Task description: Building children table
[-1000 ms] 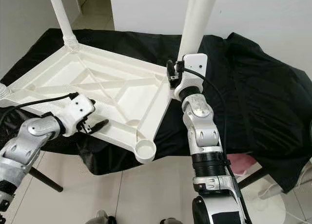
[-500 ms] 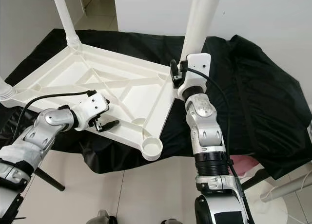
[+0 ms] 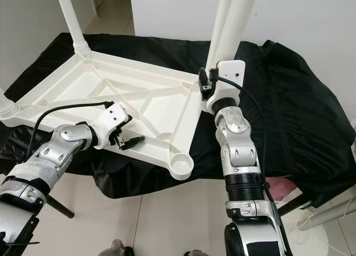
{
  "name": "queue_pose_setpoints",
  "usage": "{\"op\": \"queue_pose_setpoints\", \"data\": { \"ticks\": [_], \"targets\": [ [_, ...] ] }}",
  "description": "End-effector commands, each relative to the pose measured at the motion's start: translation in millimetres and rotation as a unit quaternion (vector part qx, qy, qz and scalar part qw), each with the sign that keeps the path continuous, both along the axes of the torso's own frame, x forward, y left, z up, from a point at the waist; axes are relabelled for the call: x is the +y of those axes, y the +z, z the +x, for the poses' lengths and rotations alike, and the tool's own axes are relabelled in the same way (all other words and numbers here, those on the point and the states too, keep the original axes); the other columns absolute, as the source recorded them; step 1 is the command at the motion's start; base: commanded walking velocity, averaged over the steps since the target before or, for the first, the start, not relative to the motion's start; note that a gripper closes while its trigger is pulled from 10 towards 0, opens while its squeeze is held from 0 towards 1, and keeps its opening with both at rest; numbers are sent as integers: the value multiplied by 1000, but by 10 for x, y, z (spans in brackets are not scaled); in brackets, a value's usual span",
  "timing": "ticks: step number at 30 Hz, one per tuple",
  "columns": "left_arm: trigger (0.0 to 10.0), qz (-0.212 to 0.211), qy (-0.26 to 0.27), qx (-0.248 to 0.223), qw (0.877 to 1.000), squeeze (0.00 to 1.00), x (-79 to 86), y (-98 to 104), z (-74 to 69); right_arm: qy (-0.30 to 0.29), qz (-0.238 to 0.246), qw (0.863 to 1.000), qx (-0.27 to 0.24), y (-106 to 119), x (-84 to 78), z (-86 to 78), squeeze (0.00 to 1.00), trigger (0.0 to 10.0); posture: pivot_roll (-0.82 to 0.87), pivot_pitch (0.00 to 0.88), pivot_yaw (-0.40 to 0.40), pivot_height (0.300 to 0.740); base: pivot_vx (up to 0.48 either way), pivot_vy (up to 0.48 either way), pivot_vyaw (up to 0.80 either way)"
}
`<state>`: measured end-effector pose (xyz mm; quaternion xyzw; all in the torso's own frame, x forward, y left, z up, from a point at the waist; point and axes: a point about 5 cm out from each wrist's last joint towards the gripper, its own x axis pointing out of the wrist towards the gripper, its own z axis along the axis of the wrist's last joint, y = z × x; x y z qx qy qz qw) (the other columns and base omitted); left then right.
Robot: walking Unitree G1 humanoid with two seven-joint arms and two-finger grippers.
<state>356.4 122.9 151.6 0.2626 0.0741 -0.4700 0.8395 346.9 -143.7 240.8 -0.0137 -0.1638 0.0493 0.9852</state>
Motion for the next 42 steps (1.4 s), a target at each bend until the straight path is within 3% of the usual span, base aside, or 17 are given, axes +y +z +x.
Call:
{"op": "queue_pose_setpoints", "data": {
  "ticks": [1, 21, 22, 23, 24, 26, 29, 31, 32, 34, 35, 36, 37, 38, 40, 41, 42],
  "targets": [
    [10000, 49, -210, 103, 971, 0, -93, -32, -206, -8, 0, 1000, -6, 28, -39, -4, 0, 10000, -47, 73, 26, 740, 0, 0, 0],
    [10000, 112, -288, 151, 939, 0, -144, -92, -266, -15, -3, 1000, -9, 41, -76, -14, 0, 10000, -57, 76, 39, 740, 0, 0, 0],
    [8196, 114, -286, 149, 940, 0, -152, -94, -255, -16, -2, 1000, -9, 43, -77, -17, 0, 10000, -60, 82, 45, 740, 0, 0, 0],
    [8196, 114, -286, 149, 940, 0, -152, -94, -255, -16, -2, 1000, -9, 43, -77, -17, 0, 10000, -60, 82, 45, 740, 0, 0, 0],
    [10000, 115, -281, 146, 941, 0, -161, -90, -238, -17, -2, 1000, -9, 42, -84, -22, 0, 10000, -60, 85, 47, 740, 0, 0, 0],
    [10000, 116, -278, 144, 943, 0, -168, -88, -225, -18, -2, 1000, -9, 42, -89, -26, 0, 10000, -60, 85, 47, 740, 0, 0, 0],
    [10000, 115, -236, 124, 957, 0, -177, -86, -139, -22, -1, 1000, -8, 30, -100, -35, 0, 10000, -61, 90, 54, 740, 0, 0, 0],
    [10000, 116, -238, 126, 956, 0, -161, -82, -134, -22, -1, 1000, -8, 28, -99, -39, 0, 10000, -61, 90, 54, 740, 0, 0, 0],
    [8235, 111, -231, 130, 958, 0, -141, -80, -118, -23, -1, 1000, -8, 26, -98, -45, 0, 10000, -60, 93, 57, 740, 0, 0, 0],
    [7333, 104, -210, 135, 963, 0, -88, -78, -84, -24, 1, 1000, -6, 12, -103, -48, 0, 10000, -57, 94, 56, 740, 0, 0, 0],
    [3922, 103, -198, 133, 966, 0, -61, -76, -67, -24, 1, 1000, -6, 7, -104, -49, 0, 10000, -55, 97, 56, 740, 0, 0, 0],
    [2824, 100, -184, 130, 969, 0, -29, -65, -46, -24, 1, 1000, -5, 3, -104, -48, 0, 10000, -54, 98, 56, 740, 0, 0, 0],
    [4784, 94, -171, 129, 972, 0, 3, -53, -26, -24, 2, 1000, -5, 2, -102, -49, 0, 10000, -51, 100, 56, 740, 0, 0, 0],
    [4784, 94, -171, 129, 972, 0, 3, -53, -26, -24, 2, 1000, -5, 2, -102, -49, 0, 10000, -51, 100, 56, 740, 0, 0, 0],
    [2627, 84, -148, 125, 978, 0, 67, -28, 6, -23, 2, 1000, -4, -3, -98, -48, 0, 10000, -42, 103, 55, 740, 0, 0, 0],
    [2627, 81, -140, 123, 979, 0, 88, -22, 16, -23, 2, 1000, -3, -6, -97, -48, 0, 10000, -42, 103, 55, 740, 0, 0, 0],
    [0, 69, -126, 118, 983, 0, 107, -9, 35, -22, 3, 1000, -2, -12, -91, -43, 0, 10000, -34, 106, 54, 740, 0, 0, 0]
  ]
}}
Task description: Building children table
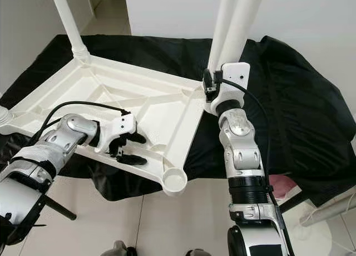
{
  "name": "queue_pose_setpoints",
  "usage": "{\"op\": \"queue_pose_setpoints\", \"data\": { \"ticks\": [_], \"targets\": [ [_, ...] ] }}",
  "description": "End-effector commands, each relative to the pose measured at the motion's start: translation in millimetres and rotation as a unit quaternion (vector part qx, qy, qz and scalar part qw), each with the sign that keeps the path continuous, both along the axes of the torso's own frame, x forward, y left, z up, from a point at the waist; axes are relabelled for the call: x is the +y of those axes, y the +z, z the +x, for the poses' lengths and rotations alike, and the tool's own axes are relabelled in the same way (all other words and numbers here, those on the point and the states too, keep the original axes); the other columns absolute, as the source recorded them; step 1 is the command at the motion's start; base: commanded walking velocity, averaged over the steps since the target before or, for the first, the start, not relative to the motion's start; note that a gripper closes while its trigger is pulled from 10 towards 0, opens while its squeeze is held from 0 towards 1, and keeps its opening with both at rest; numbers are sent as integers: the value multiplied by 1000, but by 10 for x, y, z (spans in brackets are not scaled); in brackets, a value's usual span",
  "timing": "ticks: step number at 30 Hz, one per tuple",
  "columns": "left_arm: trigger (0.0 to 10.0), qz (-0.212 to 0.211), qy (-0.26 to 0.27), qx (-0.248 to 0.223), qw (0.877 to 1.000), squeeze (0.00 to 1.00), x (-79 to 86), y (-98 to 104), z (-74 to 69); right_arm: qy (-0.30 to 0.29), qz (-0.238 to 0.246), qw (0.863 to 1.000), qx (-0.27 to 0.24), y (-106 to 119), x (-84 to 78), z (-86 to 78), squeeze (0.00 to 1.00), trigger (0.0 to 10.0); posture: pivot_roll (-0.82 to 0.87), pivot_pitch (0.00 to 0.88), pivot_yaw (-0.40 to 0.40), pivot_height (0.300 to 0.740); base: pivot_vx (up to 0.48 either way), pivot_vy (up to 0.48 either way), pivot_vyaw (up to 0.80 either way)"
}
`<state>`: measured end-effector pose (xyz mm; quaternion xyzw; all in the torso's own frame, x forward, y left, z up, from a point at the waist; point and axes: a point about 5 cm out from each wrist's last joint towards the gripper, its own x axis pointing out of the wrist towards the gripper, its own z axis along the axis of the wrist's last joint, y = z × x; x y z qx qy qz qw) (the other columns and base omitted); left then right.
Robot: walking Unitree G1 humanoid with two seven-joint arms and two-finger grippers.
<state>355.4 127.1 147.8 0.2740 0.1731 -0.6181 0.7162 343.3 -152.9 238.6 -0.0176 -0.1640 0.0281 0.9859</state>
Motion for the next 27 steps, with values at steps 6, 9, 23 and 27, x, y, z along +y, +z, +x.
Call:
{"op": "queue_pose_setpoints", "data": {
  "ticks": [6, 9, 23, 27],
  "targets": [
    [0, -23, 56, -18, 998, 0, 75, 34, 73, 2, 5, 1000, 1, -3, 16, 4, 0, 10000, -31, 106, 53, 740, 0, 0, 0],
    [0, -47, 75, -34, 995, 0, -7, 72, 114, 3, 6, 1000, 1, -4, 23, 10, 0, 10000, -21, 110, 48, 740, 0, 0, 0],
    [10000, -109, 78, -82, 988, 0, -517, 197, 154, -1, 5, 1000, 3, -18, 0, 3, 0, 10000, -33, 107, 50, 740, 0, 0, 0],
    [10000, -135, 96, -89, 982, 1000, -528, 255, 180, -2, 5, 1000, 4, -26, 1, 0, 0, 10000, -31, 106, 53, 740, 0, 0, 0]
  ]
}}
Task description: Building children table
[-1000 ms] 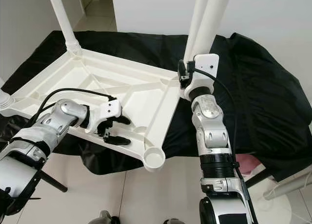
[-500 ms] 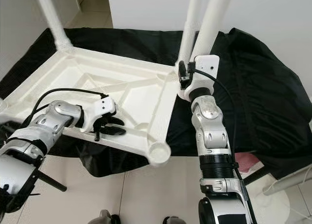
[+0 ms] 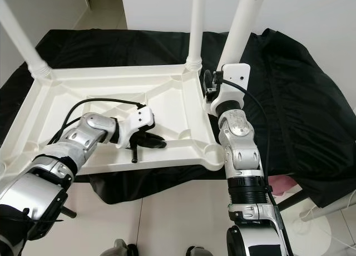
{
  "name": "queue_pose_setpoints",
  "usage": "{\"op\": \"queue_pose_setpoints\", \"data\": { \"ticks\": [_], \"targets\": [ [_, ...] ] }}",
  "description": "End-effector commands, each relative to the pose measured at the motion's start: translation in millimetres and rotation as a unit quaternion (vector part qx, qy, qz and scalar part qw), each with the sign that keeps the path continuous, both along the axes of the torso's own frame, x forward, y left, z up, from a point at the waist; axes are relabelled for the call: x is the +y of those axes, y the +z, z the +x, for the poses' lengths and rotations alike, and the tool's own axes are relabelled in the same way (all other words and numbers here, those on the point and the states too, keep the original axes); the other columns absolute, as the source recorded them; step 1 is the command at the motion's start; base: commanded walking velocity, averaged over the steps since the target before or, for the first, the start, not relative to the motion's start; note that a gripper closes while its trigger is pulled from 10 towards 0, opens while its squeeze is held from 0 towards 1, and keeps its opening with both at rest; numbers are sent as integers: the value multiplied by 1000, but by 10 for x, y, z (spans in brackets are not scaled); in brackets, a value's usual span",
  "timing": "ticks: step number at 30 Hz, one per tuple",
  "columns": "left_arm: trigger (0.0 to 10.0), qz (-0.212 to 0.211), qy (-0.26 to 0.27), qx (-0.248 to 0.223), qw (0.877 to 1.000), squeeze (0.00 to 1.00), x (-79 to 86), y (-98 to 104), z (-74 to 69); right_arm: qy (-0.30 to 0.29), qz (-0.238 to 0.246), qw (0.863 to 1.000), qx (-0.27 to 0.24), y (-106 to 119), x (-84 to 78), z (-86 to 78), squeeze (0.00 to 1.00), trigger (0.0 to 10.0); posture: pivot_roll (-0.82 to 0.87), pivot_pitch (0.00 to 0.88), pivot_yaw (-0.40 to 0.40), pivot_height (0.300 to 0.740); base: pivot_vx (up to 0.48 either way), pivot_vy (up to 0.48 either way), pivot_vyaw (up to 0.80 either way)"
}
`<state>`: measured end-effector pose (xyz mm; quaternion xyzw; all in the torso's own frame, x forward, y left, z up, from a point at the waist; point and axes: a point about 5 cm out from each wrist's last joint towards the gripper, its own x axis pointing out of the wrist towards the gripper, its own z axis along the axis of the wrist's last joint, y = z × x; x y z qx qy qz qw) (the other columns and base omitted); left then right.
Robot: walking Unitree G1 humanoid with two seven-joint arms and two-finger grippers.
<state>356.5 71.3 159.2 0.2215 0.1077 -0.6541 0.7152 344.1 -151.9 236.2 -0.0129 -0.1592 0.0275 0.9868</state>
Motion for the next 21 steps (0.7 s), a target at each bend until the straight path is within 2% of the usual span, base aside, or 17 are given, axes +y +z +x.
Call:
{"op": "queue_pose_setpoints", "data": {
  "ticks": [1, 3, 4, 7, 8, 11, 13, 14, 15, 16, 18, 20, 21],
  "targets": [
    [10000, -56, 137, -71, 986, 1000, 30, 141, 170, -2, 0, 1000, -1, -2, -10, -8, 0, 10000, -31, 106, 53, 740, 0, 0, 0],
    [10000, -80, 157, -84, 981, 1000, 61, 226, 205, -1, 0, 1000, -1, -10, -6, -9, 0, 10000, -29, 106, 51, 740, 0, 0, 0],
    [10000, -86, 166, -94, 978, 800, 79, 261, 221, -1, 0, 1000, 0, -12, -4, -10, 0, 10000, -29, 106, 51, 740, 0, 0, 0],
    [10000, -91, 173, -110, 975, 800, 114, 309, 235, 0, 1, 1000, 0, -15, 1, -9, 0, 10000, -29, 106, 51, 740, 0, 0, 0],
    [10000, -98, 176, -119, 972, 0, 143, 354, 242, 1, 1, 1000, 1, -17, 7, -7, 0, 10000, -29, 106, 51, 740, 0, 0, 0],
    [10000, -115, 185, -139, 966, 0, 197, 450, 256, 2, 1, 1000, 1, -17, 14, -4, 0, 10000, -22, 104, 48, 740, 0, 0, 0],
    [10000, -133, 201, -162, 957, 0, 275, 570, 277, 4, 1, 1000, 0, -15, 21, 0, 0, 10000, -22, 104, 48, 740, 0, 0, 0],
    [10000, -133, 201, -162, 957, 0, 275, 570, 277, 4, 1, 1000, 0, -15, 21, 0, 0, 10000, -22, 104, 48, 740, 0, 0, 0],
    [10000, -150, 216, -175, 949, 0, 363, 667, 282, 5, 1, 1000, 0, -18, 25, 0, 0, 10000, -17, 101, 45, 740, 0, 0, 0],
    [10000, -150, 216, -175, 949, 0, 363, 667, 282, 5, 1, 1000, 0, -18, 25, 0, 0, 10000, -17, 101, 45, 740, 0, 0, 0],
    [10000, -173, 241, -187, 937, 0, 516, 785, 271, 6, 1, 1000, 1, -23, 27, -1, 0, 10000, -18, 102, 47, 740, 0, 0, 0],
    [10000, -182, 248, -188, 933, 0, 570, 813, 257, 5, 1, 1000, 1, -27, 26, -3, 0, 10000, -18, 102, 47, 740, 0, 0, 0],
    [10000, -200, 256, -190, 926, 0, 640, 844, 221, 4, 2, 1000, 1, -30, 21, -5, 0, 10000, -22, 101, 51, 740, 0, 0, 0]
  ]
}}
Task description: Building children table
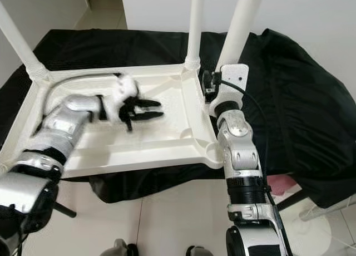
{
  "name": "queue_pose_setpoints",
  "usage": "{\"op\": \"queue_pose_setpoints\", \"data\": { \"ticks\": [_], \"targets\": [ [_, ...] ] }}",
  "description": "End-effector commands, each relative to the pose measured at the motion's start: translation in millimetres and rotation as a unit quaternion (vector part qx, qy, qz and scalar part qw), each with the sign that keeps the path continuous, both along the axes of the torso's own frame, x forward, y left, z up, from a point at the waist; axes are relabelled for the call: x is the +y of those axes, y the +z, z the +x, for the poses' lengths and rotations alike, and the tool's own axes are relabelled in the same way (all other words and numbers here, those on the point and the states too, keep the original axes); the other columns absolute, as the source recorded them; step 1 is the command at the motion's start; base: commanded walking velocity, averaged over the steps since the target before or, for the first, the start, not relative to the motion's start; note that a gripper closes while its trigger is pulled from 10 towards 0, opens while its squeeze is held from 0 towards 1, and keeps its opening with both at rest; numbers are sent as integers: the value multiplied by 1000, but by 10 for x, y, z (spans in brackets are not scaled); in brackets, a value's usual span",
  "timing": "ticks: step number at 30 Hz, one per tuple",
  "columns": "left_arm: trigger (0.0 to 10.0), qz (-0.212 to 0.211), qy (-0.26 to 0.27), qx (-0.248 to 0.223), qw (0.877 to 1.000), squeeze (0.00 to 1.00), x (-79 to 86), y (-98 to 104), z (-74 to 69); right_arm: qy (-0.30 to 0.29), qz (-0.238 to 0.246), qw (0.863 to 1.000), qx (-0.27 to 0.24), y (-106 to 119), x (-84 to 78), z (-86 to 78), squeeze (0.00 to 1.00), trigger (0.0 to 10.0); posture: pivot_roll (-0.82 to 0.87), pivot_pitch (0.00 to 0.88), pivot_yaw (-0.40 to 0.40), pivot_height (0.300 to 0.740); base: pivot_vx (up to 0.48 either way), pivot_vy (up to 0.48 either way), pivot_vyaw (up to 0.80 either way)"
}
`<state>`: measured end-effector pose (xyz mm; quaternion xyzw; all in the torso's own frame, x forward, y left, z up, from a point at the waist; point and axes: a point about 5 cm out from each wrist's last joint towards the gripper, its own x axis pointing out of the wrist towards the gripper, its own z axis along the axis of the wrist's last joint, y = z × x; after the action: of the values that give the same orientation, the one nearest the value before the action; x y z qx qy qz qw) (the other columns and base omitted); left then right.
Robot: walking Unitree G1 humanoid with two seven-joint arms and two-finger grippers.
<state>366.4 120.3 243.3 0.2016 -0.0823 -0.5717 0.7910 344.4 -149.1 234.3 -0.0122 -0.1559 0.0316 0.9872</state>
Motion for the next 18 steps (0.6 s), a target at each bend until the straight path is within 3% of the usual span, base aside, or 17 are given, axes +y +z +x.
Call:
{"op": "queue_pose_setpoints", "data": {
  "ticks": [1, 2, 5, 6, 16, 18],
  "targets": [
    [10000, -85, 184, -23, 979, 0, 150, 3, 121, 0, 2, 1000, -2, -11, -8, -8, 0, 10000, -22, 101, 51, 740, 0, 0, 0],
    [10000, -108, 196, -29, 974, 0, 280, 37, 46, -3, 4, 1000, -3, -17, -16, -13, 0, 10000, -26, 99, 54, 740, 0, 0, 0],
    [10000, -117, 205, -30, 971, 0, 375, 35, -16, -4, 6, 1000, -2, -24, -19, -19, 0, 10000, -25, 97, 55, 740, 0, 0, 0],
    [10000, -130, 224, -28, 965, 0, 496, 31, -85, -3, 6, 1000, -2, -32, -9, -22, 0, 10000, -27, 92, 59, 740, 0, 0, 0],
    [10000, -112, 241, -6, 964, 0, 671, -136, -323, 1, 9, 1000, -2, -50, 26, -25, 0, 10000, -26, 79, 68, 740, 0, 0, 0],
    [10000, -98, 206, 24, 973, 0, 673, -235, -494, 2, 9, 1000, -2, -60, 39, -23, 0, 10000, -26, 62, 73, 740, 0, 0, 0]
  ]
}}
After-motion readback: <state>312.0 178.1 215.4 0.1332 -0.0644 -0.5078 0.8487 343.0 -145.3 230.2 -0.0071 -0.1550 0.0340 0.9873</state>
